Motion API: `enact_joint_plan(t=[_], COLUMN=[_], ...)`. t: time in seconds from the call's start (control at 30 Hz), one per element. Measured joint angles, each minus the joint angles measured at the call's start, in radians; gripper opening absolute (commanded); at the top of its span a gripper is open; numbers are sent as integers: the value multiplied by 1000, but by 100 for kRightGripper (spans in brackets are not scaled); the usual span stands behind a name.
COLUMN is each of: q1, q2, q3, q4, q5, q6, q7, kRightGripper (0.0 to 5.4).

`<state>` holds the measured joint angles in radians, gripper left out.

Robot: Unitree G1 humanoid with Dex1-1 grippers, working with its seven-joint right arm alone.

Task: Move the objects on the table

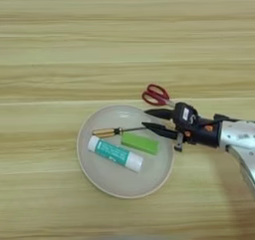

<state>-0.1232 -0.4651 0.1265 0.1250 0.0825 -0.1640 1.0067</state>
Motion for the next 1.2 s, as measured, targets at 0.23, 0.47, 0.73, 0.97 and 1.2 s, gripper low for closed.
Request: enact_joint_plan(t=[0.23, 0.47, 0.73, 0.97, 1.2], q1=[-53, -126, -194, -222, -253], q2=[0, -7, -26, -30, -30], q3=[-44, -96, -118, -118, -117], q4=[65, 198, 380, 481, 595], q5=[1, -4, -43, -51, -54], q6=[0, -2, -24, -40, -59], q7=[-39, -88, -135, -123, -101], kRightGripper=[254, 328, 414, 477, 537])
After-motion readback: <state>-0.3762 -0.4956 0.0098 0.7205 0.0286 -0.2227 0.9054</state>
